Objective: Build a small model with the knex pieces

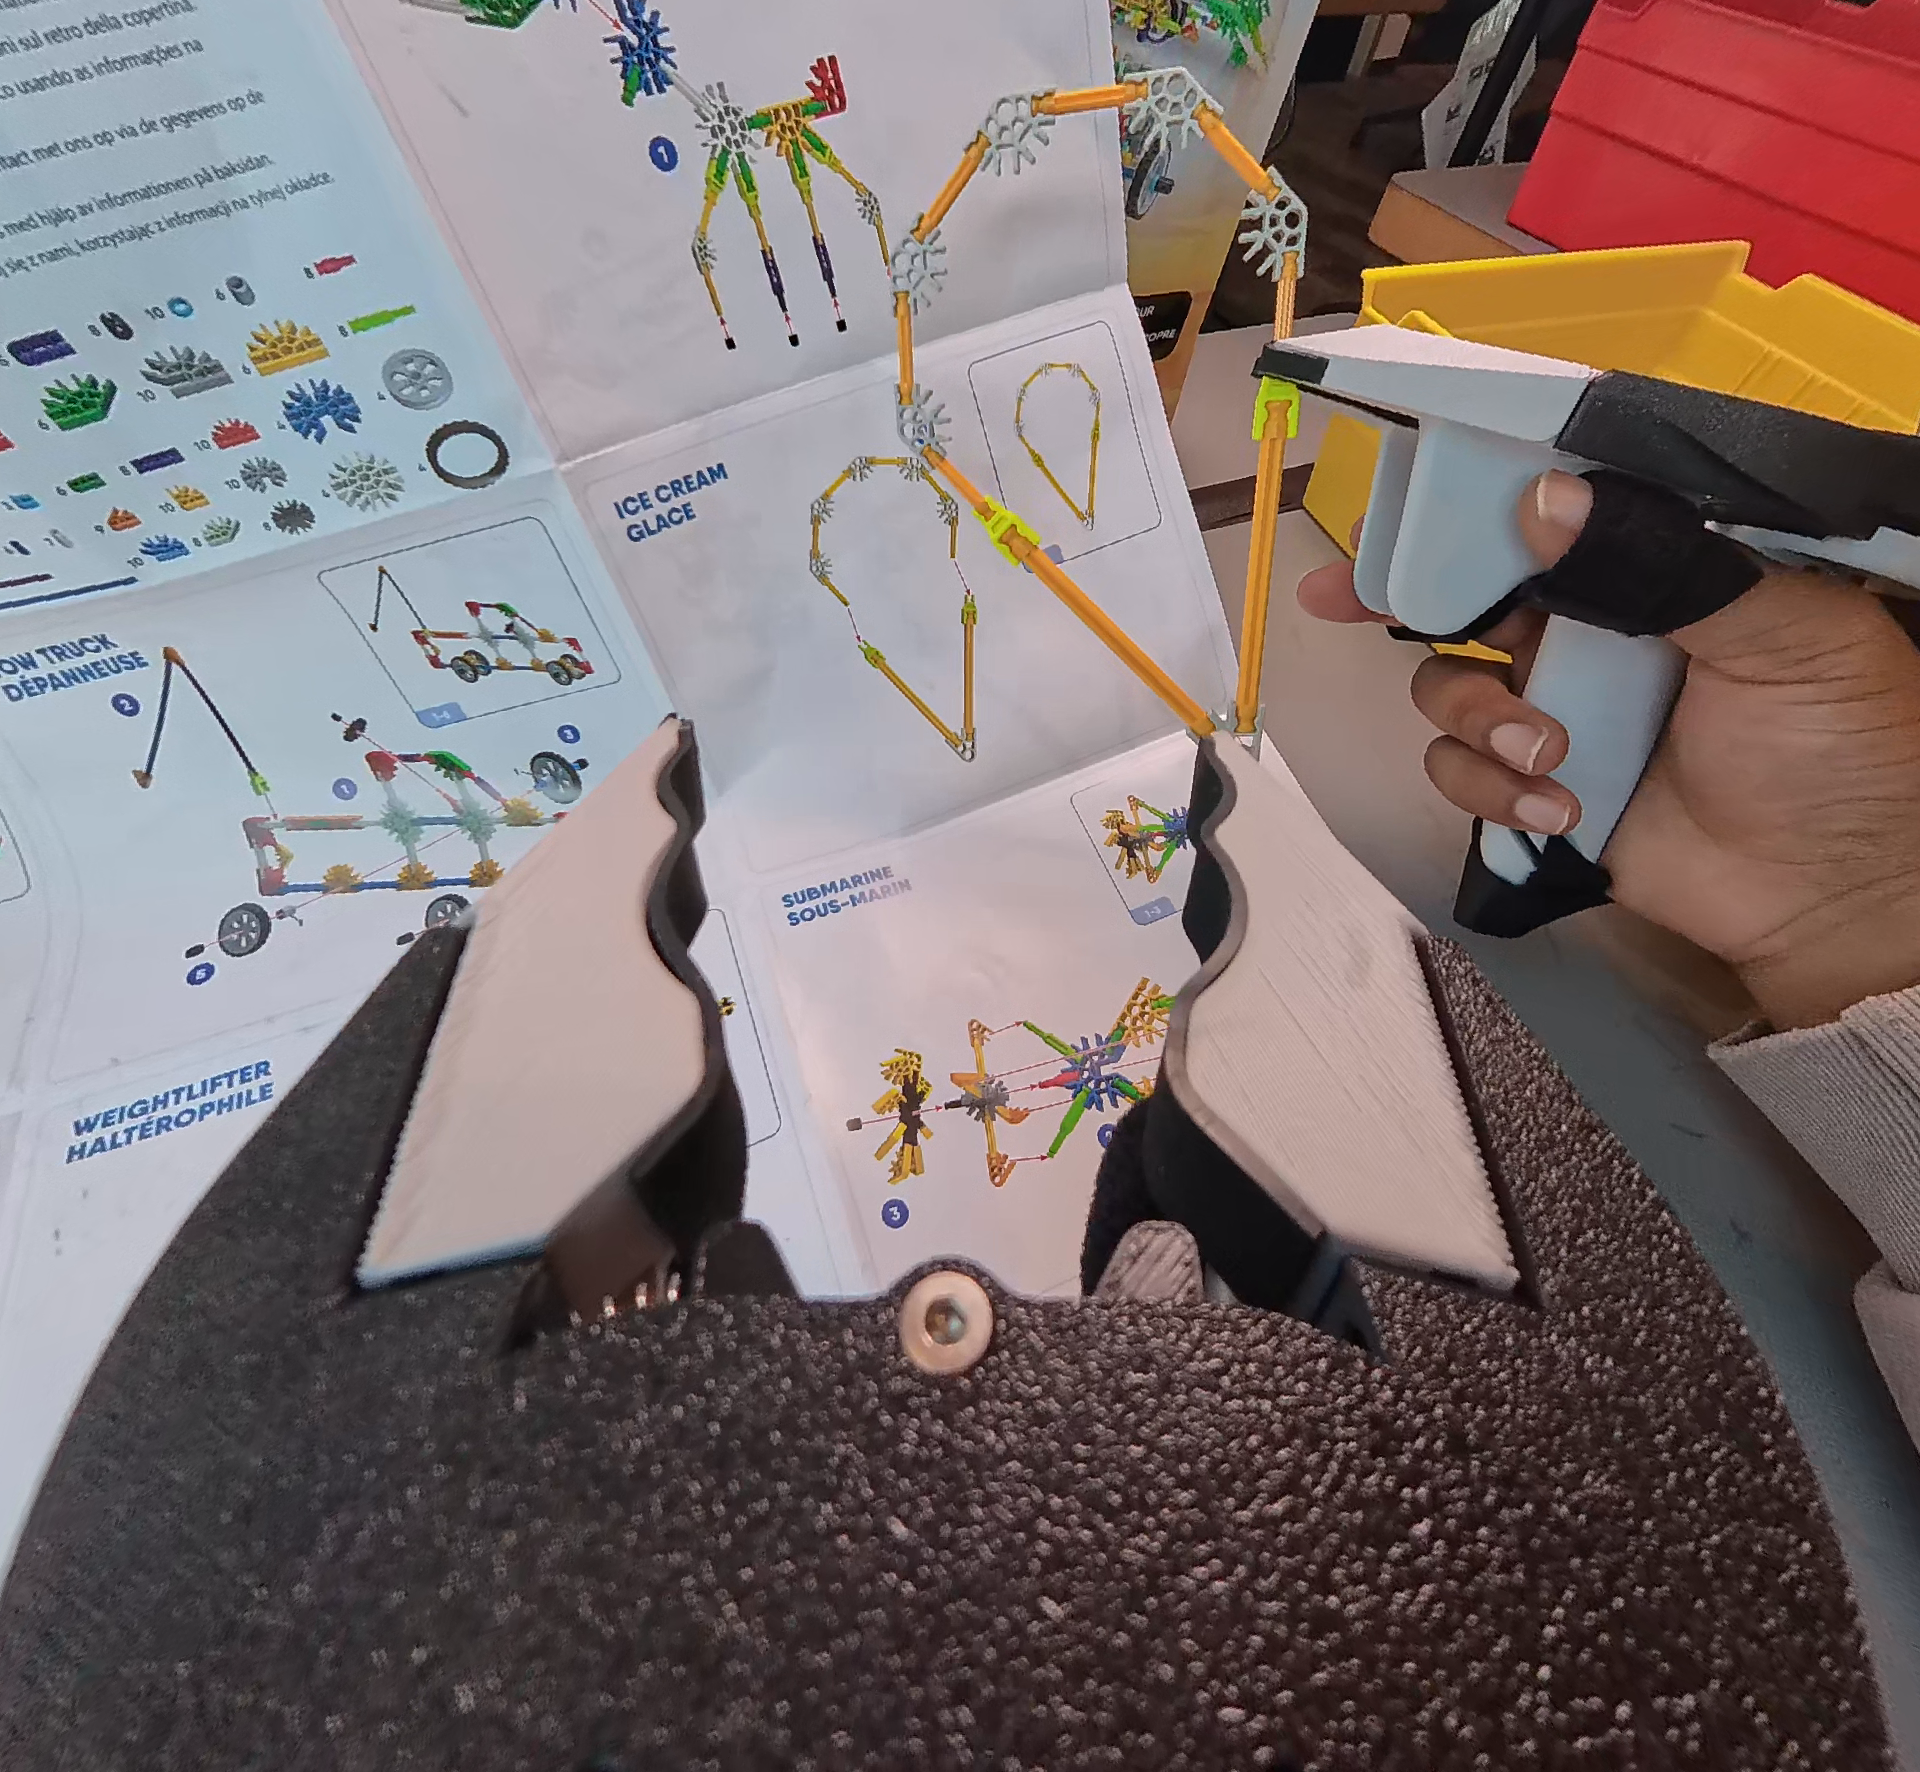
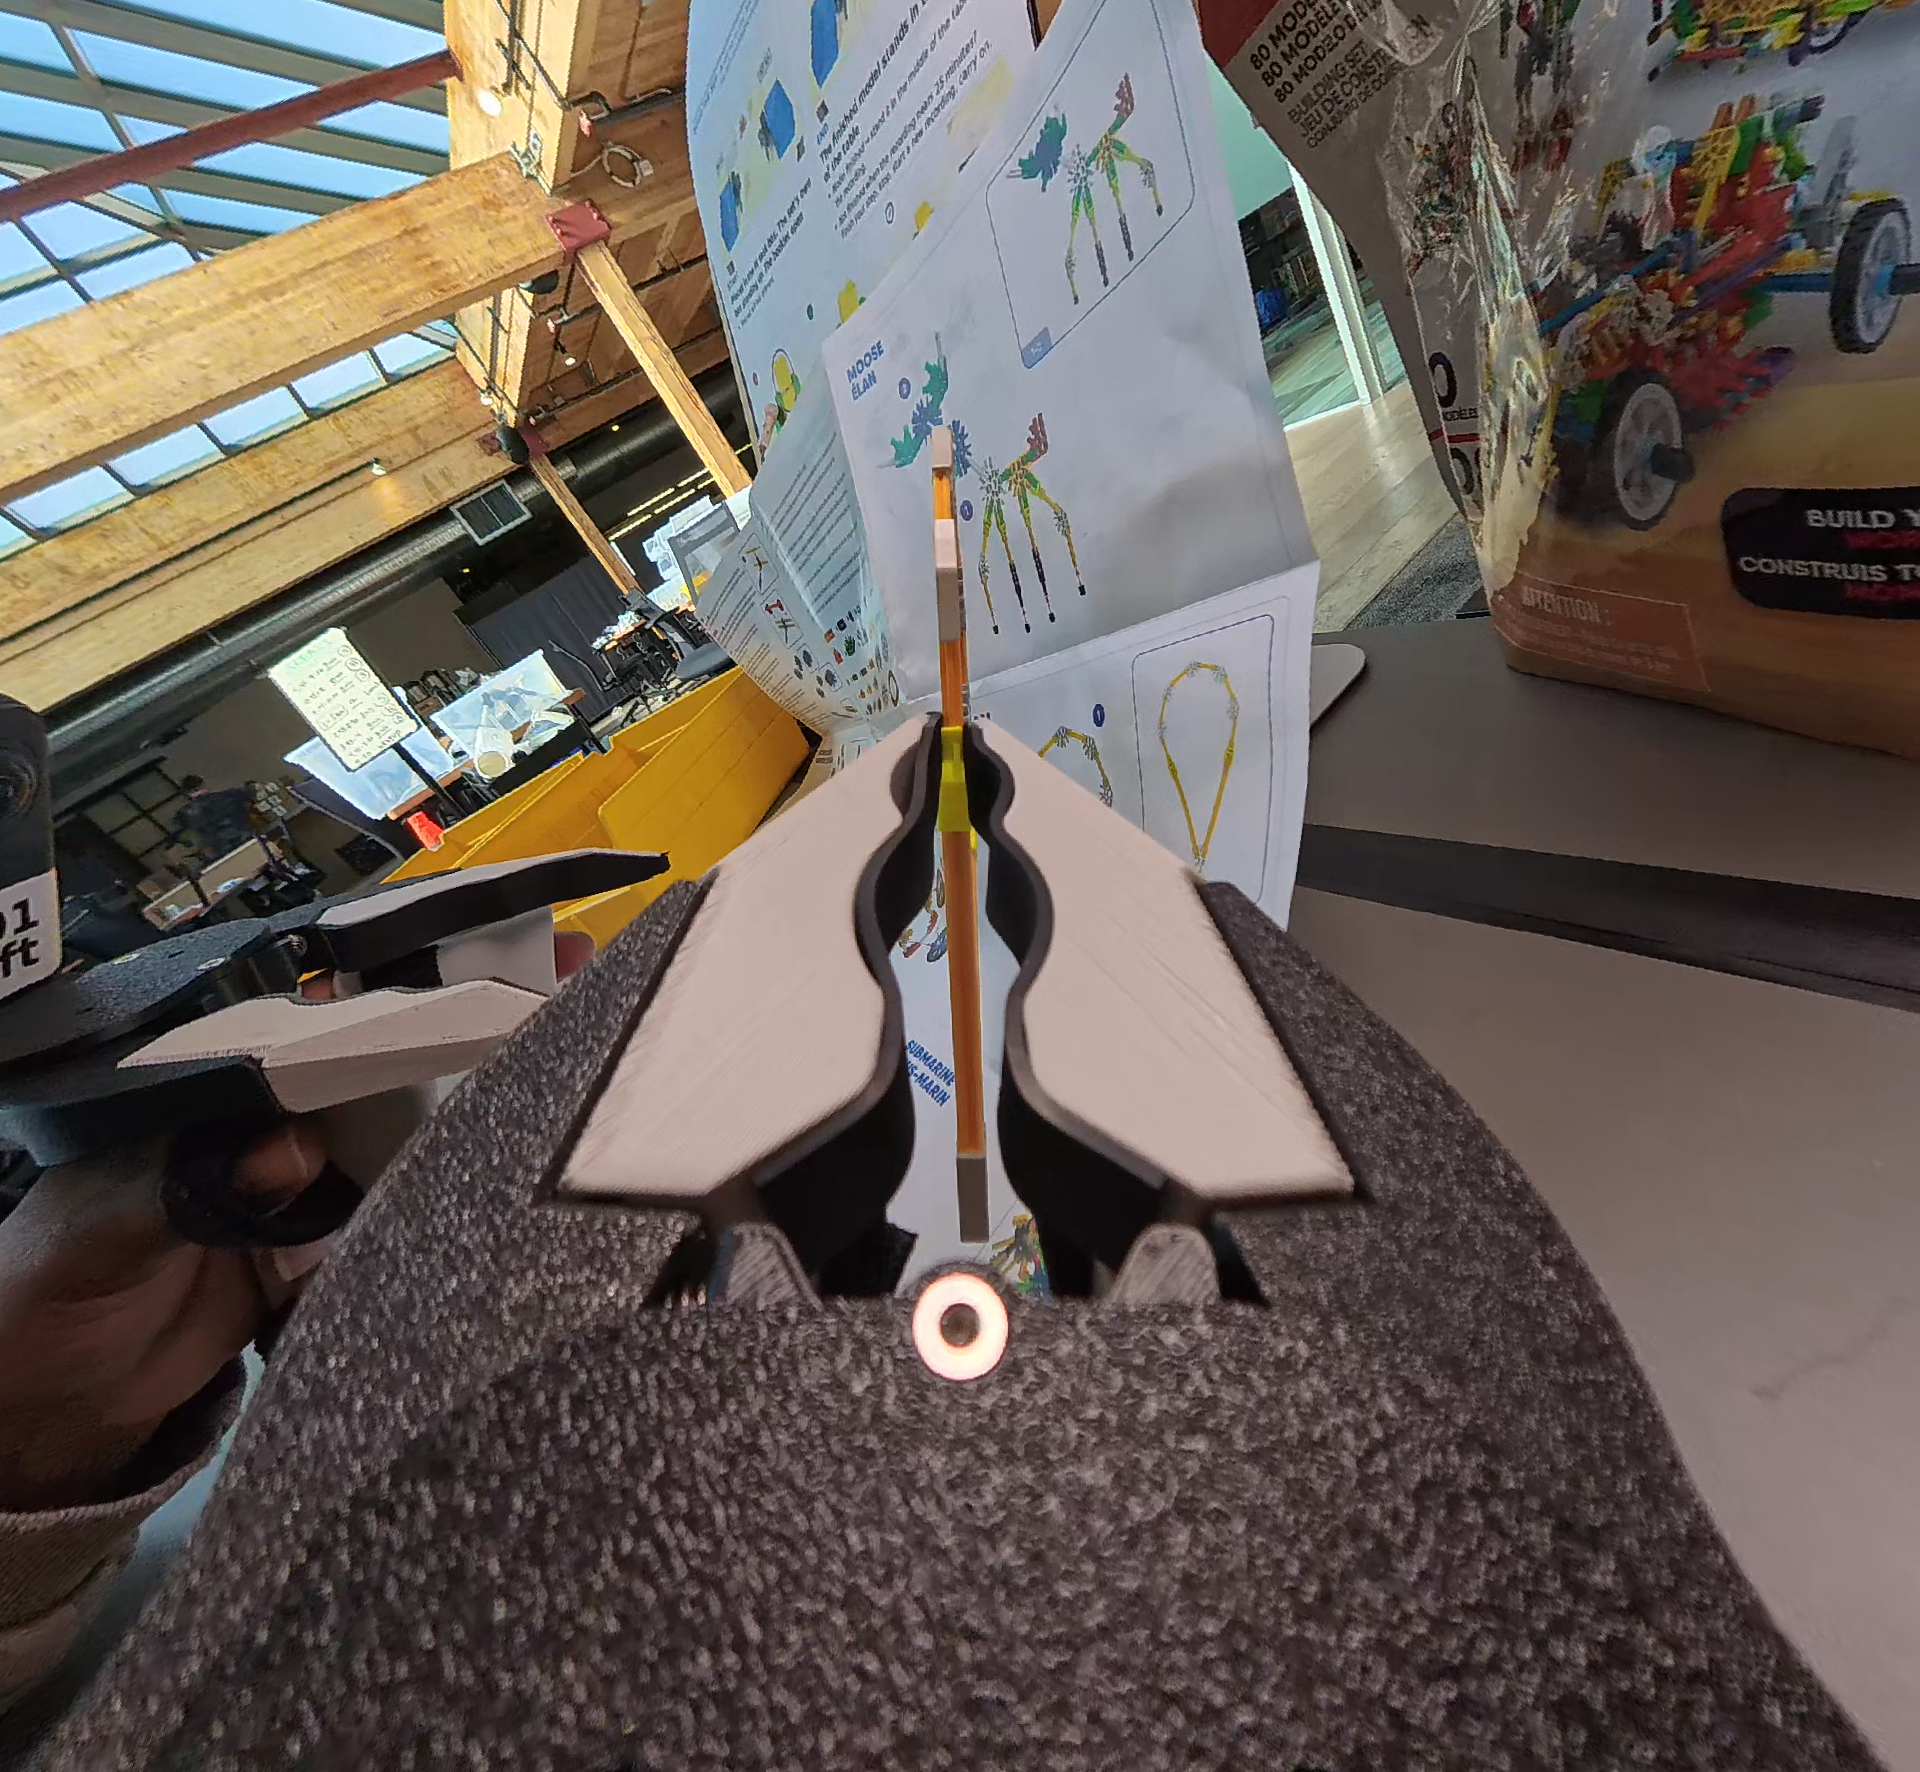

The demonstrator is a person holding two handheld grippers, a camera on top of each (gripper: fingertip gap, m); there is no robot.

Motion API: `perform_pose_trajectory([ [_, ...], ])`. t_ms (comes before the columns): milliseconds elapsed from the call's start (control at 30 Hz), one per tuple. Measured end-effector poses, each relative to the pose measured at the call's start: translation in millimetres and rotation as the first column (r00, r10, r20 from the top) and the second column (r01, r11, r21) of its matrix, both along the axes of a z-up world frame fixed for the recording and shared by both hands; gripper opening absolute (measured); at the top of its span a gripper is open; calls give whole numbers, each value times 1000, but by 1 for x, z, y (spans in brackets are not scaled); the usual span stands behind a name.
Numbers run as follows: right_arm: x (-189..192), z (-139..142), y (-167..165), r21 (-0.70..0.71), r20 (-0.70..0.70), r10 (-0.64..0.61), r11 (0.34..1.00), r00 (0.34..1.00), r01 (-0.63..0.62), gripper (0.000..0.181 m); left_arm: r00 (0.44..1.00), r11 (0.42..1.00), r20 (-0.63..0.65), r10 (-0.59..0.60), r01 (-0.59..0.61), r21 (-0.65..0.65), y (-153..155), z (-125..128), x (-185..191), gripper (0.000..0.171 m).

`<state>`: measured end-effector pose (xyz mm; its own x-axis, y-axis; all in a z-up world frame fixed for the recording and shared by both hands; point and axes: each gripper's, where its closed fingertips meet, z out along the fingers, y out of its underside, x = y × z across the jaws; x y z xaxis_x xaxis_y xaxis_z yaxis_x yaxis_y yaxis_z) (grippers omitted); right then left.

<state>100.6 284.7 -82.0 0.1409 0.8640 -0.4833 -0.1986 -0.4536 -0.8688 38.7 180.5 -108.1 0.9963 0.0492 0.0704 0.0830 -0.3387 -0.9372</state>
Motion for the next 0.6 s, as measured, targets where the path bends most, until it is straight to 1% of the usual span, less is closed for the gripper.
perform_pose_trajectory([
  [167, 0, -1, -1, 0, 4, 5, 1000, 1000, -5, 3, 1000, 1000, -6, 3, -3, -6, 0, -2, 0, 91],
  [367, 1, 3, -2, -15, -24, 13, 1000, 1000, -13, 3, 1000, 1000, -8, 4, -4, -4, 0, -1, -1, 91],
  [500, 3, 9, -3, -37, -65, 23, 999, 998, -25, 3, 1000, 1000, 5, -7, 7, -5, -1, -1, -1, 91],
  [600, 6, 17, -4, -67, -121, 32, 997, 992, -41, 3, 1000, 1000, 25, -14, 14, 4, -2, 2, -2, 90],
])
